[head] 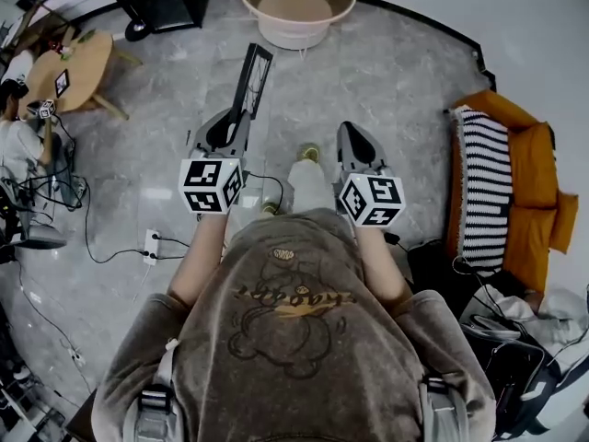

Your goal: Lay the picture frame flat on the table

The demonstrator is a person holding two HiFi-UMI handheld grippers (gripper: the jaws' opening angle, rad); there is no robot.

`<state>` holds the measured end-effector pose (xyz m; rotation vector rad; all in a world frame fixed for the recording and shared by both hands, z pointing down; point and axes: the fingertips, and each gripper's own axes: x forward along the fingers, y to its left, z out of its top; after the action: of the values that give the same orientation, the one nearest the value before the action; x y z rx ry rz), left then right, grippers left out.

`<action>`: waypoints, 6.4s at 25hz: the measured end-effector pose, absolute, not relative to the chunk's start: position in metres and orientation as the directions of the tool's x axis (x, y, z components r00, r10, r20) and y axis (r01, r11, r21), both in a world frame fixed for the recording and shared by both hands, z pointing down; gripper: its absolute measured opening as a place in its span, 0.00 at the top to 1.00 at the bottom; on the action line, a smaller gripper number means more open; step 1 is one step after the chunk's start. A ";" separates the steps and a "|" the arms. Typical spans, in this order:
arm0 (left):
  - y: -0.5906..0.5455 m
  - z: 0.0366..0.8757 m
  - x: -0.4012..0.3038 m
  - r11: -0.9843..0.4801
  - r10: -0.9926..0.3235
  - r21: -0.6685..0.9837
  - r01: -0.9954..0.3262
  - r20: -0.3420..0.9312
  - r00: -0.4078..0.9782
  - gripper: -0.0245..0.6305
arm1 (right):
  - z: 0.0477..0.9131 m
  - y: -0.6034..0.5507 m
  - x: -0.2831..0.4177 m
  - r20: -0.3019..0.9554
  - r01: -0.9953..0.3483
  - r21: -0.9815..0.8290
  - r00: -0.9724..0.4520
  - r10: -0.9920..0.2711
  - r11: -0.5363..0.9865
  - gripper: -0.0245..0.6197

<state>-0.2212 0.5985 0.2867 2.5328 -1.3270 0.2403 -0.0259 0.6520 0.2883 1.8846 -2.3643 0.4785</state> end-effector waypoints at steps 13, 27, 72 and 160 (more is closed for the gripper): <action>0.556 0.290 -0.211 -0.578 -0.752 0.184 -0.795 0.259 0.606 0.84 | 0.288 0.610 -0.031 0.218 -0.956 -0.225 -0.240 -0.946 0.191 0.93; 0.480 0.301 -0.208 -0.576 -0.744 0.211 -0.790 0.267 0.613 0.84 | 0.302 0.531 -0.026 0.243 -0.954 -0.239 -0.239 -0.940 0.181 0.93; 0.225 0.294 -0.090 -0.496 -0.774 0.240 -0.834 0.312 0.550 0.84 | 0.307 0.244 0.077 0.277 -0.896 -0.306 -0.408 -0.870 0.322 0.93; -0.220 0.354 -0.038 -0.617 -0.575 0.335 -0.712 0.426 0.698 0.84 | 0.369 -0.170 0.085 0.445 -0.919 -0.343 -0.339 -0.829 0.192 0.93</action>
<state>-0.0378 -0.2205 0.3535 2.4235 -0.9886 0.3811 0.0847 -0.1698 0.3692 1.7022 -2.2972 0.8455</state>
